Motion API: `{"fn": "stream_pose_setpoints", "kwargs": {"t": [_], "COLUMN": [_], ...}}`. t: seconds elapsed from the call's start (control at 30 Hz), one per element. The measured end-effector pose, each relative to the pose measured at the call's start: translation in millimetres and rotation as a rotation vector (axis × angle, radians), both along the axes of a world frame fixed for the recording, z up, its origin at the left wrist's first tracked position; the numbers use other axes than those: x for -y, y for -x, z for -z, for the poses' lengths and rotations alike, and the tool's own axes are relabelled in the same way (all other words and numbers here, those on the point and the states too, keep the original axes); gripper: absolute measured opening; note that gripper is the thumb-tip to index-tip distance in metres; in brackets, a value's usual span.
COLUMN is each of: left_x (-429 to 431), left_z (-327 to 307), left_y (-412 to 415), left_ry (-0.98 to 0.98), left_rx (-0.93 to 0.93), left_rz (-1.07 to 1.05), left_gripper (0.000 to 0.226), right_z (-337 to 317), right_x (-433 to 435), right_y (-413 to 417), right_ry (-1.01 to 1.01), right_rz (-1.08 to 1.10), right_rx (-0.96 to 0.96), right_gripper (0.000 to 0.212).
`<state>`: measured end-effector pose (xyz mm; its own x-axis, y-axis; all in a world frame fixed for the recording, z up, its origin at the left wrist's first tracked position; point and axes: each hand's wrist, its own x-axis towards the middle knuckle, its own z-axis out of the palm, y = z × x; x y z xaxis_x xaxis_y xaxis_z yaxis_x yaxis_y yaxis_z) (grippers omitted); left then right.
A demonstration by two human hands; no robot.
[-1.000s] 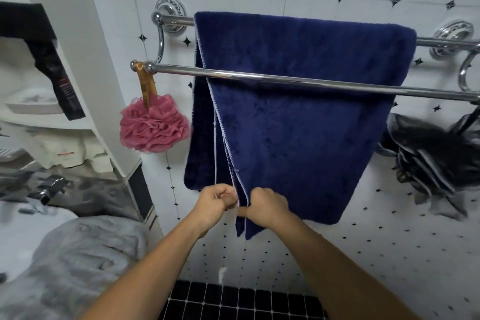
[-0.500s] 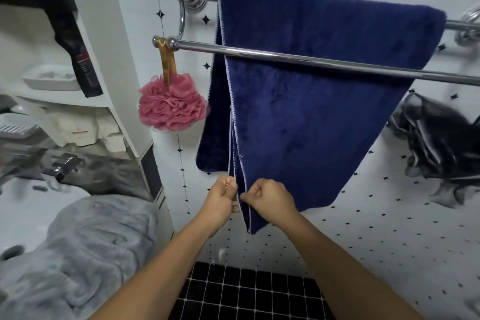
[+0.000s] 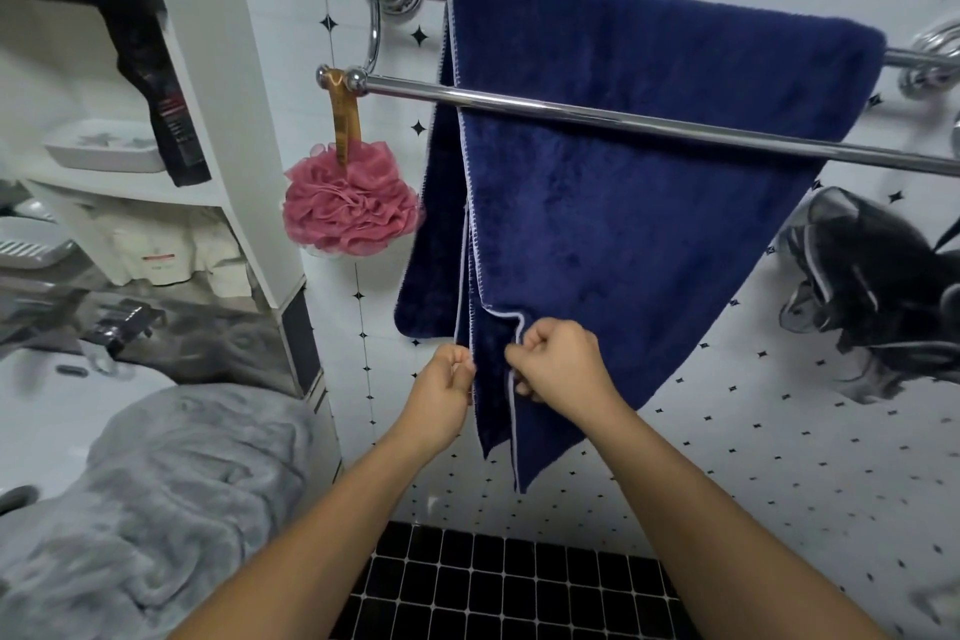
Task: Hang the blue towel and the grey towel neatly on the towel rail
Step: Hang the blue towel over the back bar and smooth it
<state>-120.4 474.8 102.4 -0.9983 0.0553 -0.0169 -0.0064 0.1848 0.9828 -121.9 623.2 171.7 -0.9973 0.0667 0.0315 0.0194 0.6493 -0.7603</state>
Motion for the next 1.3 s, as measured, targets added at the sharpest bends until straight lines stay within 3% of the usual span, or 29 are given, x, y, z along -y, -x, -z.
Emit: {"fn": "stream_pose_setpoints", "kwargs": {"t": [0.07,0.3,0.4,0.5,0.57,0.7,0.77,0.87,0.97,1.13,1.3], "left_x": [0,-3,-9,-12,-11,-1,4,11,18,28,24], "left_z": [2,-3,-8,-4,-1,-2,-5,-12,-16,-19,-18], "left_y": [-3,-14,-20,-22,-19,-9,-2,4,7,13,11], "left_ry": [-0.019,-0.238,-0.330,-0.345,-0.337,-0.322,-0.320,-0.332,-0.302,-0.323,-0.344], "left_rx": [0.013,0.013,-0.025,0.000,0.051,0.074,0.077,0.078,0.062,0.064,0.072], "left_rz": [0.027,0.057,0.099,0.047,0.029,0.020,-0.001,-0.018,-0.035,-0.119,-0.122], "left_gripper": [0.015,0.006,0.026,0.023,0.019,0.015,0.013,0.011,0.010,0.025,0.015], "right_z": [-5,-2,-24,-60,-97,-195,-240,-277,-287,-299,-299], "right_x": [8,15,13,11,8,11,17,36,53,67,76], "right_y": [1,1,4,4,10,33,60,109,133,135,136], "right_ry": [0.047,-0.109,-0.179,-0.409,-0.619,-0.478,-0.616,-1.038,-1.406,-1.591,-1.673], "right_rz": [-0.011,-0.170,-0.261,-0.406,-0.340,-0.206,-0.252,-0.413,-0.503,-0.541,-0.533], "right_rx": [-0.001,0.092,0.116,0.174,0.003,-0.568,-0.725,-0.777,-0.734,-0.730,-0.702], "right_gripper": [0.016,0.029,0.032,0.030,0.030,0.019,0.019,0.040,0.039,0.035,0.029]}}
